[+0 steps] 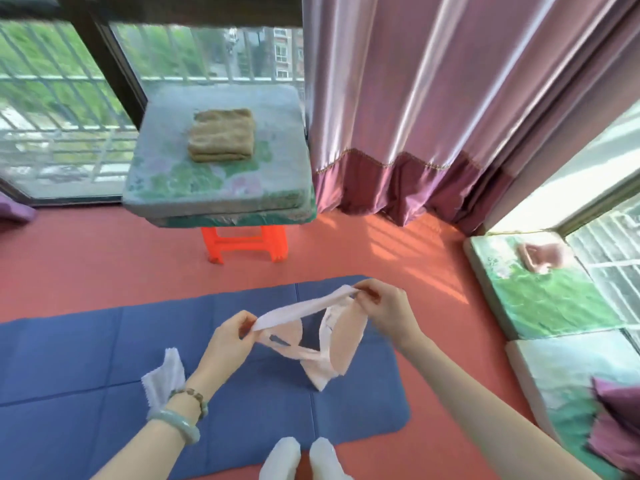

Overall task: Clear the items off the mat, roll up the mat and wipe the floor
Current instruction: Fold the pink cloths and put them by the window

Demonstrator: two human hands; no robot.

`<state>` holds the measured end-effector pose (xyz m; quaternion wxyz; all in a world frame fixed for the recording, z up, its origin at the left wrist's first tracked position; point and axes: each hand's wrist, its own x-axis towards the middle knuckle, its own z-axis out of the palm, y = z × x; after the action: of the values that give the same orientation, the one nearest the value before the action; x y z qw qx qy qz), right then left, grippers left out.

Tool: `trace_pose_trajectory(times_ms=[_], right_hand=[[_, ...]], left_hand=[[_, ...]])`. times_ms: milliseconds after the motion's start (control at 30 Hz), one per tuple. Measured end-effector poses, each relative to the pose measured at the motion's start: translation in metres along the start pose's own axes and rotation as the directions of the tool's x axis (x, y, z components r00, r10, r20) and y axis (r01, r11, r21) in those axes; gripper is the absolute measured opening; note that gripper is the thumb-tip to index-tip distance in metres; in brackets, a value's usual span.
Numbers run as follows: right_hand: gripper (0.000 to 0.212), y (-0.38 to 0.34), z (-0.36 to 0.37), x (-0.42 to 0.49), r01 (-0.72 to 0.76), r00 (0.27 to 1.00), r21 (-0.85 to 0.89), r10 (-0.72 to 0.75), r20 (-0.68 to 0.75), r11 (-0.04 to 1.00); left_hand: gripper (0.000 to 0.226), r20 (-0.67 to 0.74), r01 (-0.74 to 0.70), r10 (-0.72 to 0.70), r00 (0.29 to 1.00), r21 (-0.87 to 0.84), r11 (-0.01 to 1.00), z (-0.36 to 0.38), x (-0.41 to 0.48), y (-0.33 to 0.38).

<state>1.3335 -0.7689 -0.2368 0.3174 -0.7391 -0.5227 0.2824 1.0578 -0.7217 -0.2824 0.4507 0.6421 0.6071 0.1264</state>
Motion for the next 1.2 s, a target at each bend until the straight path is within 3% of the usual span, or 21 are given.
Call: trace_pose_trajectory(times_ms=[133,233,367,467,567,700,867,1000,1100,1200], right_hand=[[0.019,-0.088,-0.082,-0.019,0.077,0.997,0.002,-0.077,-0.016,0.997],[0.016,-0.132,-0.129,-0.027,0.11,0.993,-0.032,-0.111,-0.039,0.993],[0.029,-0.173,-0.167,-0.037,0.102,0.995,-0.042,-0.101,0.016,0.994],[0.051,-0.197,-0.172,-0.046,0.202,0.979,-0.083,-0.2,0.028,0.976],[0.049,-0.221,-0.162,-0.058,0.266,0.964,-0.068,-0.265,0.024,0.961],[0.06,-0.242,-0.135,-0.079,0.258,0.956,0.073,-0.265,0.122,0.963],[0.089,-0.249,-0.119,-0.086,0.236,0.972,0.196,-0.233,-0.034,0.952],[0.098,-0.232,-0.11,-0.066,0.108,0.987,0.134,-0.123,0.104,0.985],[0.079,-0.21,-0.103,-0.042,-0.004,0.974,-0.045,0.014,0.228,0.999],[0.016,-0.198,-0.104,-0.032,-0.009,0.954,-0.192,0.066,0.293,0.981]], left_hand=[[0.014,0.187,-0.083,0.085,0.979,-0.014,0.996,-0.076,-0.049,0.092],[0.023,0.229,-0.143,0.152,0.961,-0.054,0.988,-0.119,-0.078,0.151],[0.02,0.061,-0.255,0.262,0.963,-0.103,0.961,-0.158,-0.107,0.224],[0.014,-0.1,-0.341,0.339,0.936,-0.004,0.94,-0.174,-0.125,0.27],[0.015,-0.165,-0.396,0.391,0.905,0.004,0.918,-0.179,-0.135,0.306],[0.015,-0.326,-0.386,0.366,0.872,0.002,0.922,-0.183,-0.146,0.344],[0.014,-0.357,-0.371,0.289,0.888,-0.188,0.909,-0.196,-0.151,0.372],[0.014,-0.378,-0.372,0.252,0.891,-0.287,0.883,-0.207,-0.16,0.386],[0.009,-0.39,-0.391,0.239,0.889,-0.376,0.84,-0.218,-0.163,0.392],[0.01,-0.432,-0.399,0.202,0.879,-0.433,0.808,-0.234,-0.156,0.388]])
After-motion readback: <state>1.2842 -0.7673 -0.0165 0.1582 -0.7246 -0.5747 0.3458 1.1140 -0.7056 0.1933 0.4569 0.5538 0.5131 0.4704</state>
